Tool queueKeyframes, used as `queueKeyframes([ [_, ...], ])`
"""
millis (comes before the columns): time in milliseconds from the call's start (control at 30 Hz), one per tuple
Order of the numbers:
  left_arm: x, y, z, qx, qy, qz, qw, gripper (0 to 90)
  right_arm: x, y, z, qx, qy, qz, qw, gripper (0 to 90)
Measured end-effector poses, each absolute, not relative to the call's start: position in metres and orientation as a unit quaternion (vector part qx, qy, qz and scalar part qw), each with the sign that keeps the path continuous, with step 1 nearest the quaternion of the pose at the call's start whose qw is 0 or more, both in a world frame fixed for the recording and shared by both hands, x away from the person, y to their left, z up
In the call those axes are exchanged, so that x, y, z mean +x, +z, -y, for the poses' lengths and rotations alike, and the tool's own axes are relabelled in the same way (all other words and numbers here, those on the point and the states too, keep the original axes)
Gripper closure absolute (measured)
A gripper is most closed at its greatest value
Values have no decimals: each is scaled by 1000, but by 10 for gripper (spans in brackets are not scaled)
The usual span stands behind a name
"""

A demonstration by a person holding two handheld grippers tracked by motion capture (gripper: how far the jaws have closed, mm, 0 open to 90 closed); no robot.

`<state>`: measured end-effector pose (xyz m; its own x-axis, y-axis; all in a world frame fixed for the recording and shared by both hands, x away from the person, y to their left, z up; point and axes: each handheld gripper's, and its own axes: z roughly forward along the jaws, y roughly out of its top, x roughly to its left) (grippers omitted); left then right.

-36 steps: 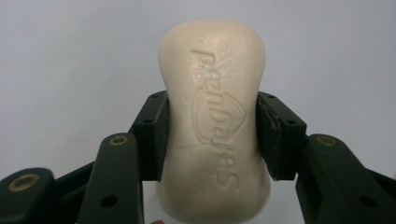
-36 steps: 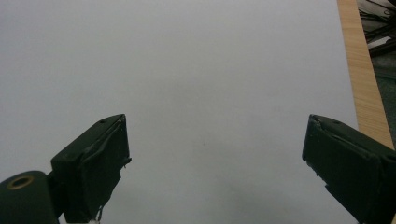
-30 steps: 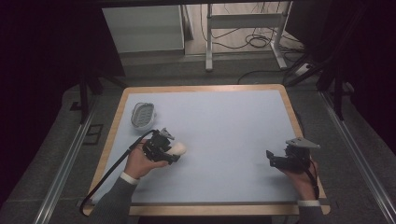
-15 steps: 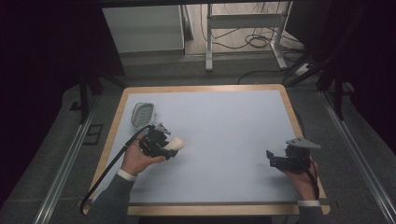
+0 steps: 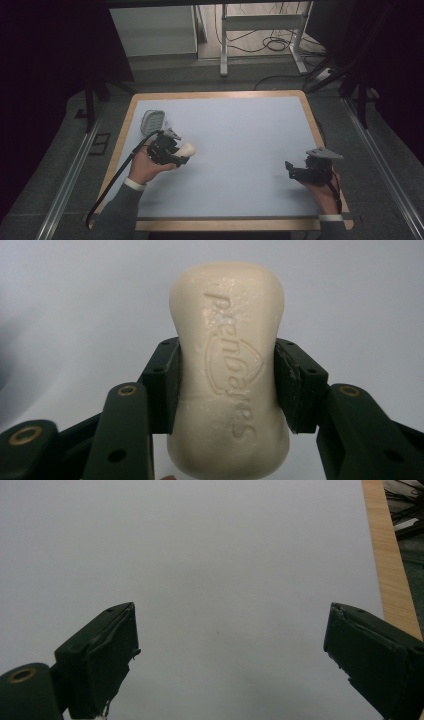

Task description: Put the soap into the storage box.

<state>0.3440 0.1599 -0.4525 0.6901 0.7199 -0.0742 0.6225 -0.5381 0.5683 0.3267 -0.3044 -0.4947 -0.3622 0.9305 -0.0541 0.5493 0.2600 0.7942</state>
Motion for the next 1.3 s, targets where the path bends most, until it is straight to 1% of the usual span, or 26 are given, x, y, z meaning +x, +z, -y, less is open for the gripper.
queueKeyframes([
  [1300,372,-441,-179,862,95,-412,279,494,328,-497,306,498,349,-747,269,73],
])
